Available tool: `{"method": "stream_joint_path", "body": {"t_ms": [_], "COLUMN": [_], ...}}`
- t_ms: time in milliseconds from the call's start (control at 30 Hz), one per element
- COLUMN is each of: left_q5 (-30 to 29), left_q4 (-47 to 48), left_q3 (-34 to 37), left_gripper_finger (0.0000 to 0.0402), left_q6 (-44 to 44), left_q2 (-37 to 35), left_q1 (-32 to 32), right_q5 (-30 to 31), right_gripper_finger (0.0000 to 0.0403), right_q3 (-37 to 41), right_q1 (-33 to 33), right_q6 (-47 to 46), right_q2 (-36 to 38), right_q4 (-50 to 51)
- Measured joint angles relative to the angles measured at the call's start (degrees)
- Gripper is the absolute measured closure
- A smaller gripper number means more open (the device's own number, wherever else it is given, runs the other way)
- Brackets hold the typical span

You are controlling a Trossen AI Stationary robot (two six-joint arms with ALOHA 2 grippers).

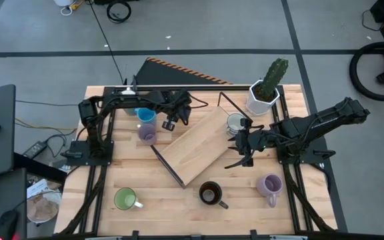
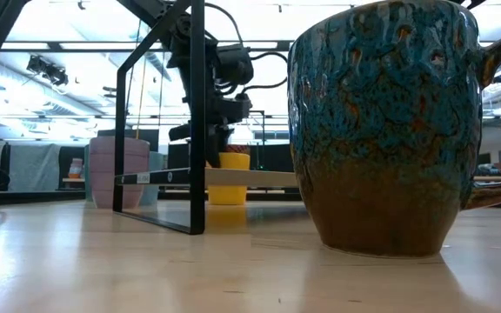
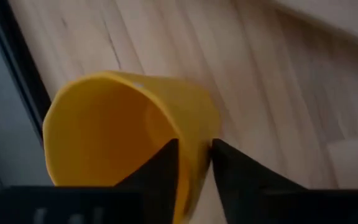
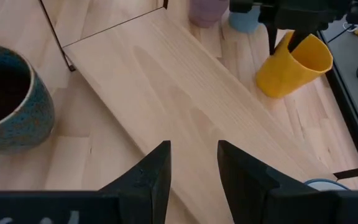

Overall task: Place coffee mugs
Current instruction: Put the yellow mug onto the shelf

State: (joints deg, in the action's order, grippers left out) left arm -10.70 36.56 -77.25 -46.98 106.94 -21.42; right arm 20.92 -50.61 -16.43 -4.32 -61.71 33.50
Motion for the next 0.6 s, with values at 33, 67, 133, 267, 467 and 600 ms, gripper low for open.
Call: {"method": "stream_joint_path", "body": {"t_ms": [33,67,133,267,467,600], "left_q5": [-0.5,-1.1,-1.6,-0.8,2.7,8.8], "left_q4": [-0.2,0.3,2.2,3.4,6.5,8.7], "left_q3": [0.0,-0.3,-1.2,-4.0,-11.1,-15.1], "left_gripper_finger": [0.0322,0.0338,0.0371,0.0376,0.0375,0.0373], "left_q6": [1.0,2.2,5.5,12.8,32.2,42.0], "left_q2": [0.0,0.0,0.1,0.0,0.0,0.0], "left_q1": [0.2,0.4,0.7,0.6,0.3,0.2], "right_q5": [0.0,0.0,0.0,0.0,0.0,-0.1], "right_gripper_finger": [0.0266,0.0266,0.0266,0.0266,0.0266,0.0266], "right_q3": [0.0,0.0,0.0,0.0,0.0,0.0], "right_q1": [0.0,0.0,0.0,0.0,0.0,0.0], "right_q6": [0.0,0.0,0.0,-0.5,-5.3,-9.3], "right_q2": [0.0,0.0,0.0,0.1,2.5,5.7], "right_q4": [-0.1,-0.4,-1.1,-1.5,-1.3,-1.3]}}
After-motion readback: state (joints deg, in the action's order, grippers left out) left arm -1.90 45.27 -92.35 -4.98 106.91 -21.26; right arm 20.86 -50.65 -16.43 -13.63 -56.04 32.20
